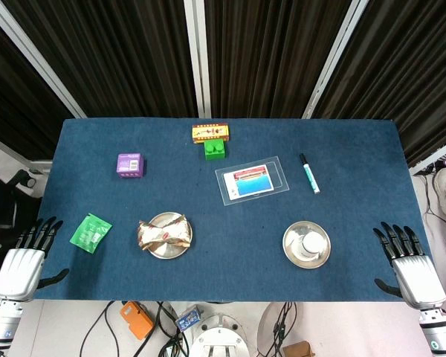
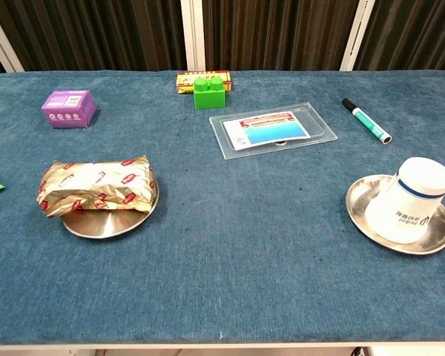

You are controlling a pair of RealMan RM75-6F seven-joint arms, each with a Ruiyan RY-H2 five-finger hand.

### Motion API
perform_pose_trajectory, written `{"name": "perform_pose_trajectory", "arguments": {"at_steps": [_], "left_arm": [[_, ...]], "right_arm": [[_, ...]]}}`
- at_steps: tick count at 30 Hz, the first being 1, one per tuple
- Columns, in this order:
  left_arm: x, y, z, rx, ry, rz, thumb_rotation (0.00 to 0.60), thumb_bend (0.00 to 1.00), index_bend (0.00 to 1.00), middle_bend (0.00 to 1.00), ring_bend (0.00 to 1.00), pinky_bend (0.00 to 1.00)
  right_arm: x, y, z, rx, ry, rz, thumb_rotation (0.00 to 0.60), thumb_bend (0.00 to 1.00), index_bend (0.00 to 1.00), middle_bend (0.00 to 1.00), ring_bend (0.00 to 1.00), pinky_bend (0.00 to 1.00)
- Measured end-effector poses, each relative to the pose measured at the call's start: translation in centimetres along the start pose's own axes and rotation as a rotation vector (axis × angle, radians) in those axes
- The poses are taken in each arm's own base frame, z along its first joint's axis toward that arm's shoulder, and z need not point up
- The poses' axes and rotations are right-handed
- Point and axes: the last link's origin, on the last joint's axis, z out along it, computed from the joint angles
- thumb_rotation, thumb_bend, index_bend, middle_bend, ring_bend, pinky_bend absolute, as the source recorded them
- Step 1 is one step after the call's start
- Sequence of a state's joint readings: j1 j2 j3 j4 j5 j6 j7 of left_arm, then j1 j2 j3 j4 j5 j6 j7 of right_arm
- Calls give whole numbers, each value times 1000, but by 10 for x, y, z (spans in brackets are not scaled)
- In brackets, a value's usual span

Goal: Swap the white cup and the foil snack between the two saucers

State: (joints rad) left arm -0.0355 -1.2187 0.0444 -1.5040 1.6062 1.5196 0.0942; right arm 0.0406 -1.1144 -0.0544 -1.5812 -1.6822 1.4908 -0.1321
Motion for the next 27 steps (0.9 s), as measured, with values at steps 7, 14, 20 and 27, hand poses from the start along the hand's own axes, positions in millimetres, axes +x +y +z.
{"name": "perform_pose_trajectory", "arguments": {"at_steps": [7,14,20,27], "left_arm": [[-1,1,0,1,-4,0,600,96,0,9,0,100],[0,1,0,-8,-5,-2,600,96,0,9,0,100],[0,1,-1,-13,-9,-1,600,96,0,9,0,100],[0,-1,-1,-6,-16,-4,600,97,0,9,0,100]], "right_arm": [[0,0,3,3,-1,3,599,216,0,0,0,0],[-8,-12,23,64,-30,1,600,216,0,0,0,0],[-18,-42,66,173,-97,-84,600,217,0,0,0,0],[-37,-79,113,233,-188,-152,600,216,0,0,0,0]]}}
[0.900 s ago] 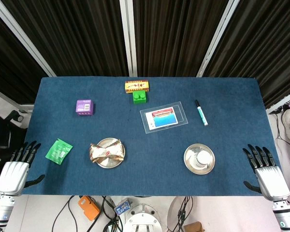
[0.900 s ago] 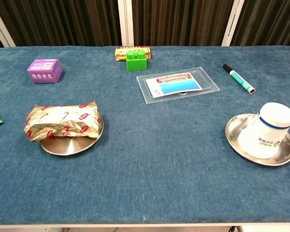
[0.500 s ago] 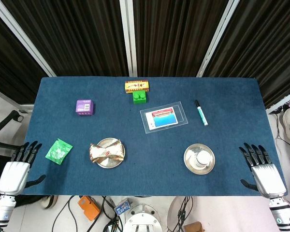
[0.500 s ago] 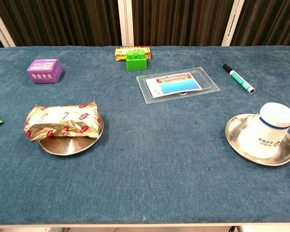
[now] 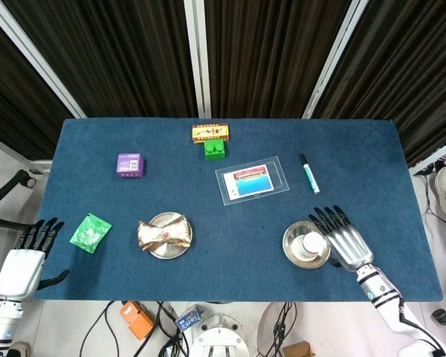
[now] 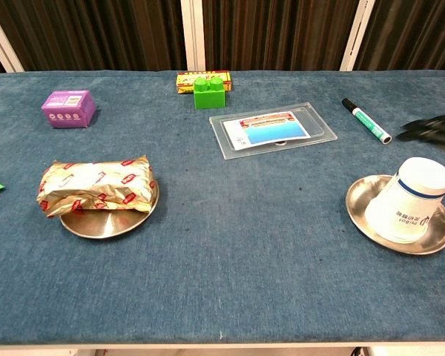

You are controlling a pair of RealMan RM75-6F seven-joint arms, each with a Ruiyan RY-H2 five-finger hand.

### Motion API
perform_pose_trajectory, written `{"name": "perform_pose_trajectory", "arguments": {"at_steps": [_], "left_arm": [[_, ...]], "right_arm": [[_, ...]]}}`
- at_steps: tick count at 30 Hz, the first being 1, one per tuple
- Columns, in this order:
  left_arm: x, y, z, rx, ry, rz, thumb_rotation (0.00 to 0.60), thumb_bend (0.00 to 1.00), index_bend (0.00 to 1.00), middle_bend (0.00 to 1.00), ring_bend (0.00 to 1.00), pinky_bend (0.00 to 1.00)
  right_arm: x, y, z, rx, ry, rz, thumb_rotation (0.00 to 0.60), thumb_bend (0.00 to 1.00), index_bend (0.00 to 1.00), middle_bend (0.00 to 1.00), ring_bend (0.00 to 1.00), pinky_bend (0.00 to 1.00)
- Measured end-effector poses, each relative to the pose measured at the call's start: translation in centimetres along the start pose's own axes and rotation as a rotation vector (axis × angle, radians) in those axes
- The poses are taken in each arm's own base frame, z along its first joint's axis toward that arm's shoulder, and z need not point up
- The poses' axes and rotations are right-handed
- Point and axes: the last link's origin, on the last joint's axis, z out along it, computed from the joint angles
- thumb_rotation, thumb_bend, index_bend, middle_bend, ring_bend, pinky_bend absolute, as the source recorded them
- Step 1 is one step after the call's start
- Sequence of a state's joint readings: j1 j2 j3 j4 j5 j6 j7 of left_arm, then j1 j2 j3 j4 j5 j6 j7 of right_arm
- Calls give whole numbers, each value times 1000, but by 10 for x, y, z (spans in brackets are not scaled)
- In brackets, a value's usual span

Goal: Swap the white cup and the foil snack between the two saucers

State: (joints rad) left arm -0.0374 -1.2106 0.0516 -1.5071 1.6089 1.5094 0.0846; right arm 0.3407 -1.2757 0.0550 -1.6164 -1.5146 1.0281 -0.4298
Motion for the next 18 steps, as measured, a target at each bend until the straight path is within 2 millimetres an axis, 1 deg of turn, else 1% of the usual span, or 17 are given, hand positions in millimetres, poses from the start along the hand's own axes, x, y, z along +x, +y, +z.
{"name": "perform_pose_trajectory", "arguments": {"at_steps": [2,8,11,12,13,14,16,17,18], "left_arm": [[0,0,0,0,1,0,600,97,0,9,0,100],[0,1,-1,-3,4,2,600,97,0,9,0,100],[0,2,-2,-5,9,1,600,97,0,9,0,100],[0,2,-2,-5,9,1,600,97,0,9,0,100],[1,1,-2,-5,9,0,600,97,0,9,0,100],[1,1,-2,-5,8,0,600,97,0,9,0,100],[0,1,-2,-5,7,-1,600,97,0,9,0,100],[1,1,-2,-5,7,-1,600,97,0,9,0,100],[1,1,-2,-5,8,-1,600,97,0,9,0,100]], "right_arm": [[-1,-5,9,20,-18,15,600,216,0,0,0,0],[-5,-14,22,77,-56,73,600,217,0,0,0,8],[-5,-18,23,99,-48,71,600,216,0,10,4,42],[-4,-19,23,102,-42,71,600,221,16,42,26,69],[-4,-19,23,106,-35,72,600,226,52,86,58,95],[-3,-20,23,110,-26,73,600,236,125,159,116,131],[-2,-22,22,119,-12,75,600,263,337,308,270,233],[-2,-23,22,124,-3,75,600,272,406,355,327,273],[-2,-23,22,128,3,74,600,281,509,428,422,344]]}}
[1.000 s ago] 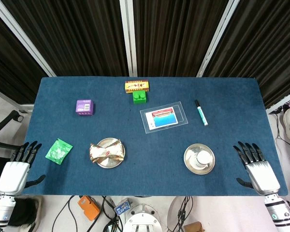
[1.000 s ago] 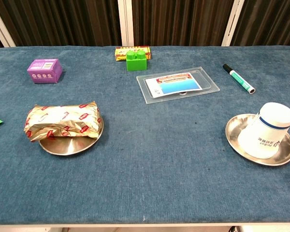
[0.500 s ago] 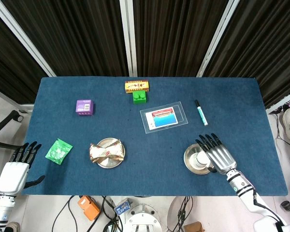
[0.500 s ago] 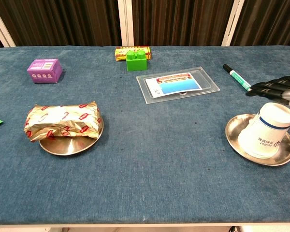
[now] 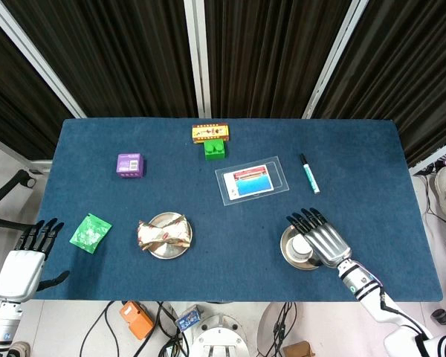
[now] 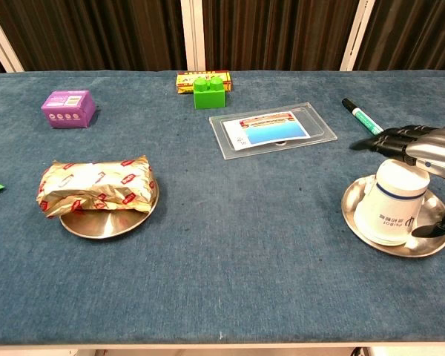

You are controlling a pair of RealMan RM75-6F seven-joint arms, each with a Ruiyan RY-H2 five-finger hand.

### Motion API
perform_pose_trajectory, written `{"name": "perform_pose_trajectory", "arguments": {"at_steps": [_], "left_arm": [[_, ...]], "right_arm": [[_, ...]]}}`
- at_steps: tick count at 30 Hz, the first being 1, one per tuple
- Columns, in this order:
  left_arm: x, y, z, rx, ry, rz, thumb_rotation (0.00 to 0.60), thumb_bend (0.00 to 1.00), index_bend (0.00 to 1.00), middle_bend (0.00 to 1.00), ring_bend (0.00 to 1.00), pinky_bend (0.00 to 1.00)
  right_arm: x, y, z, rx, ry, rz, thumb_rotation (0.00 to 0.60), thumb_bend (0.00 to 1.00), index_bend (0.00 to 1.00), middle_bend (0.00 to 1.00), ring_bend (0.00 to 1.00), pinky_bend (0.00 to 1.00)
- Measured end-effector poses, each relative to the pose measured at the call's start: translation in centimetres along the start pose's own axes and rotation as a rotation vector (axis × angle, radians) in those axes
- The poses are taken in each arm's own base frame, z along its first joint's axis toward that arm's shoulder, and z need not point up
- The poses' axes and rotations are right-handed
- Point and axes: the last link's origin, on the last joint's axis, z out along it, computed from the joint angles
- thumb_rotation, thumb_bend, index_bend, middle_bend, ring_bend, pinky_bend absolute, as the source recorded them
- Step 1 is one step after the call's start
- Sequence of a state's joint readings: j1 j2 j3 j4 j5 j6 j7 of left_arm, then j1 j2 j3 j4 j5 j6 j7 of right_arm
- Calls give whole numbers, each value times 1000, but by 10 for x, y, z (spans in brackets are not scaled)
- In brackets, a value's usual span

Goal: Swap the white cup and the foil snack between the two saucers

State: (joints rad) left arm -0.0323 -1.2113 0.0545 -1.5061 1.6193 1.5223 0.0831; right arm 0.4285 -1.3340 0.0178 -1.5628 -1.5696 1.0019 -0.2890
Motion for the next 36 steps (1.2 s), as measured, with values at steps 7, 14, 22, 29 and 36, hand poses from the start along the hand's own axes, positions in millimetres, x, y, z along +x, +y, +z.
{"name": "perform_pose_trajectory", "arguments": {"at_steps": [7,14,22,29,36], "left_arm": [[1,-1,0,2,3,-3,600,97,0,9,0,100],[-1,0,1,2,-3,0,600,97,0,9,0,100],[-1,0,2,5,-3,2,600,98,0,9,0,100],[-2,1,4,1,-12,10,600,97,0,9,0,100],[-1,-2,6,12,-10,5,600,98,0,9,0,100]], "right_arm": [[-2,1,0,4,46,-9,600,321,768,636,635,523],[6,5,0,-18,127,6,600,321,801,661,655,539],[30,3,14,-23,205,48,600,321,801,661,655,540],[55,-21,68,-11,235,105,600,321,791,661,655,540],[54,-65,123,16,208,142,600,322,770,661,653,540]]}}
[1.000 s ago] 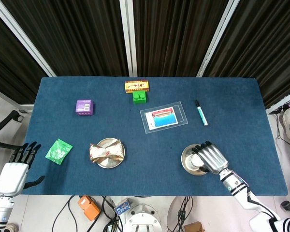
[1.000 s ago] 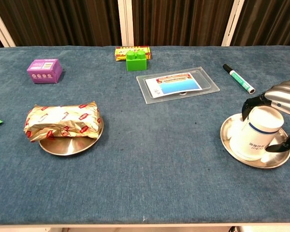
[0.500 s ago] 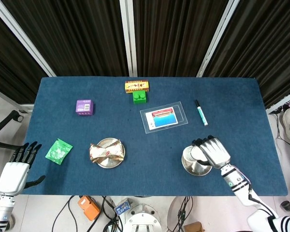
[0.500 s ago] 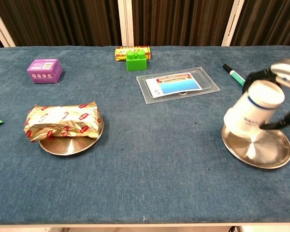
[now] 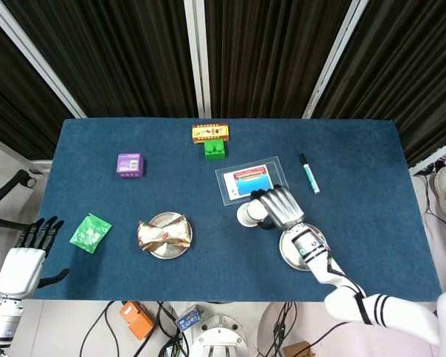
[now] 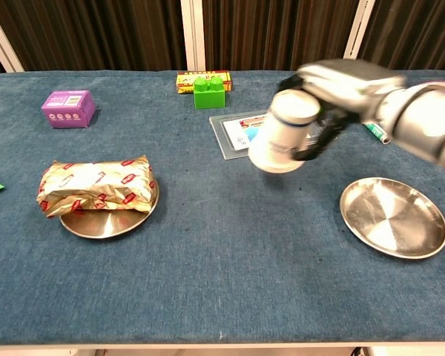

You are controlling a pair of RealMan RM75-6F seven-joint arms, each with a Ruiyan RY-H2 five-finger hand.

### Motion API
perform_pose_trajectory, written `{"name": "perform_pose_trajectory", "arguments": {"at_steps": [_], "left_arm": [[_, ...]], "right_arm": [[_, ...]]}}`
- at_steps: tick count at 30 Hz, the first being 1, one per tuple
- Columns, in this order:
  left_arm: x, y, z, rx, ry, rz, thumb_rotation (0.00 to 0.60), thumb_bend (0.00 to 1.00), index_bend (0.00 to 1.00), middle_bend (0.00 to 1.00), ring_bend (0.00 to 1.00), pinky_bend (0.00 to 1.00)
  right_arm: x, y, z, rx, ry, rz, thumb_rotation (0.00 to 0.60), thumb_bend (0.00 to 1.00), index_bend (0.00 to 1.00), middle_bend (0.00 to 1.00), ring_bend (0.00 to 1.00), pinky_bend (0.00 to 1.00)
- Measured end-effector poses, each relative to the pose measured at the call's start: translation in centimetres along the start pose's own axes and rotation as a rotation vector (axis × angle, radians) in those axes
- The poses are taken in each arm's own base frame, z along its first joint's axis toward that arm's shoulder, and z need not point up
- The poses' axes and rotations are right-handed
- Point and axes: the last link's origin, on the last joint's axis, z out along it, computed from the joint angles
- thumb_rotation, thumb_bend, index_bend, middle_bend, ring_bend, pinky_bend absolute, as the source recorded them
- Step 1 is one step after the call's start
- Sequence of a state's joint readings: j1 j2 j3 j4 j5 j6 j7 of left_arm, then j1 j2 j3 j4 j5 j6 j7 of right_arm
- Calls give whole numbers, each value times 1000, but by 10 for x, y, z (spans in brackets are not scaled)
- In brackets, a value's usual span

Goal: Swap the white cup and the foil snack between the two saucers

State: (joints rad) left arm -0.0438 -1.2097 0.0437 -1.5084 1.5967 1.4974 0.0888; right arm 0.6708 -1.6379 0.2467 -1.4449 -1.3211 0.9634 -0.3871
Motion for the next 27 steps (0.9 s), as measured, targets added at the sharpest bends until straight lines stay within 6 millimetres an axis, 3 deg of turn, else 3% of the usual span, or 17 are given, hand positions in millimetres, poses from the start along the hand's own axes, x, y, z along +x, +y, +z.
{"name": "perform_pose_trajectory", "arguments": {"at_steps": [3,5,7,9,11,13,19,25,27], "left_arm": [[1,-1,0,1,-1,-2,600,98,0,9,0,100],[1,-1,0,-1,0,-3,600,97,0,9,0,100],[2,-1,-1,-3,3,-4,600,97,0,9,0,100],[2,-1,-1,-5,3,-9,600,91,0,9,0,100],[2,-1,-1,-10,4,-17,600,81,0,9,0,100],[2,-1,-1,-13,6,-17,600,75,0,9,0,100],[2,0,-2,-18,7,-19,600,73,0,9,0,100],[-1,11,1,-89,26,-80,600,99,5,9,0,100],[-3,18,3,-136,39,-119,600,107,39,11,0,100]], "right_arm": [[-11,-13,14,9,-14,-21,600,322,739,661,640,539],[-18,-20,23,10,-30,-38,600,321,631,652,614,538],[-22,-25,28,15,-40,-58,600,321,438,591,568,534],[-26,-29,31,21,-57,-68,600,321,154,444,464,507],[-29,-31,30,29,-81,-65,600,321,8,310,353,458],[-28,-33,29,37,-93,-56,600,321,0,199,255,392],[-19,-31,16,42,-96,-19,592,308,0,24,99,157],[1,-10,-18,23,-23,-28,594,306,0,0,7,74],[8,4,-39,7,29,-61,600,306,0,0,0,34]]}}
